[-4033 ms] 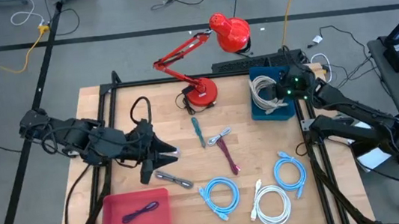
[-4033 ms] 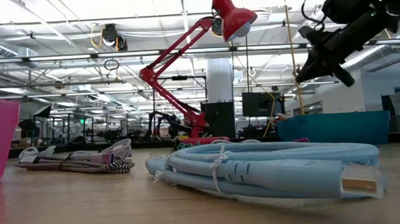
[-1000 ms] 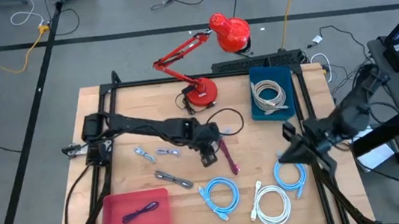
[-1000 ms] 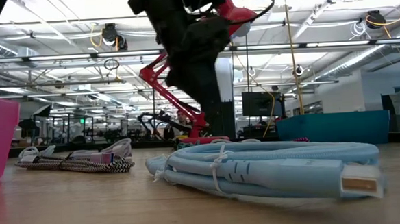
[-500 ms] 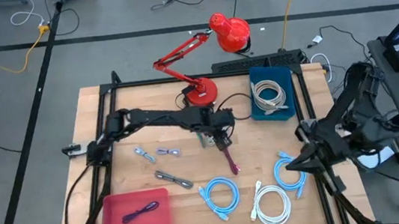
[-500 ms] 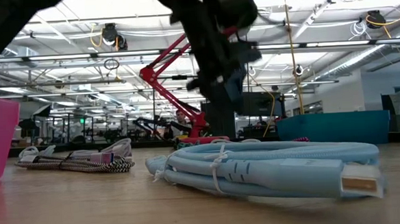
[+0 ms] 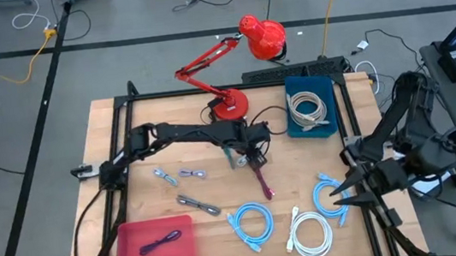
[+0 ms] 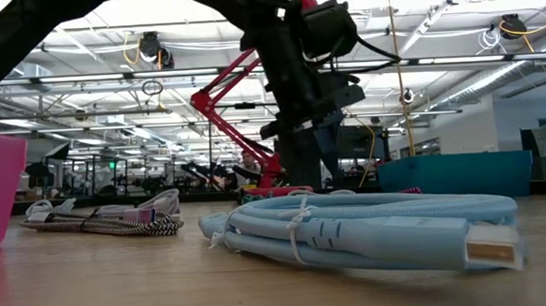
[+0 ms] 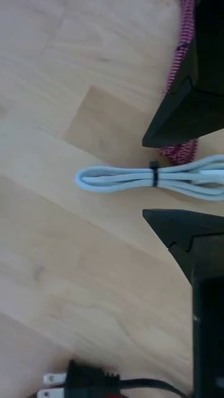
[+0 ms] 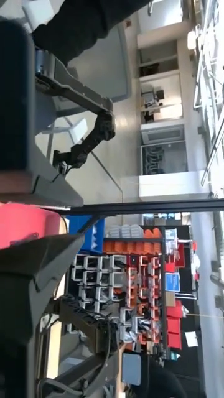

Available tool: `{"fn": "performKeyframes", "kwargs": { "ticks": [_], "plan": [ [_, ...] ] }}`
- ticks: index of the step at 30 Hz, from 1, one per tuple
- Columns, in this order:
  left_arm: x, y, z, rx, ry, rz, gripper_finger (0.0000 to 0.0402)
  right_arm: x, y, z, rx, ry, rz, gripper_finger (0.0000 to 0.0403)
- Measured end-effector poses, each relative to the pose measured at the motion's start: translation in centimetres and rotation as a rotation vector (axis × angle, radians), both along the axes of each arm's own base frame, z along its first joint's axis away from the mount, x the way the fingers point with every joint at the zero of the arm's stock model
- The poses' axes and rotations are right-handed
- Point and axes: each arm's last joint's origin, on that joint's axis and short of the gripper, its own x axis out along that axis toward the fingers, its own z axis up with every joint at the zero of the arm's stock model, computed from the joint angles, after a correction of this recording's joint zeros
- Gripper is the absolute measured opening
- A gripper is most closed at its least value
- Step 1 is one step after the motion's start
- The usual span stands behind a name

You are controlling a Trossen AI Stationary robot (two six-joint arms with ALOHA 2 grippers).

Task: Sort cables
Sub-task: Put the white charger cable into the pink bin

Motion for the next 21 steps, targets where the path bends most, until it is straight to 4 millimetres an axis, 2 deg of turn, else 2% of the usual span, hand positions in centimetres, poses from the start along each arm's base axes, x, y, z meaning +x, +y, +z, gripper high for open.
{"fn": "performKeyframes", "kwargs": {
  "ticks": [6, 11, 14, 17, 21],
  "plan": [
    [0.5, -0.1, -2.7, -0.036, 0.041, 0.011, 0.0175, 0.1, 0.0, -0.1, 0.051, 0.016, -0.001, 0.0145],
    [0.6, -0.4, -4.1, -0.054, 0.076, 0.064, 0.0173, 0.1, -0.1, 0.0, 0.077, 0.019, -0.001, 0.0174],
    [0.6, -0.7, -4.2, -0.040, 0.081, 0.106, 0.0131, 0.1, -0.1, 0.1, 0.083, 0.017, -0.001, 0.0177],
    [0.5, -0.4, -3.5, -0.041, 0.072, 0.110, 0.0042, 0.1, -0.1, 0.0, 0.095, 0.021, 0.000, 0.0174],
    [0.4, 0.2, -2.0, -0.110, 0.056, 0.140, 0.0037, 0.1, -0.1, 0.0, 0.095, 0.021, 0.000, 0.0166]
  ]
}}
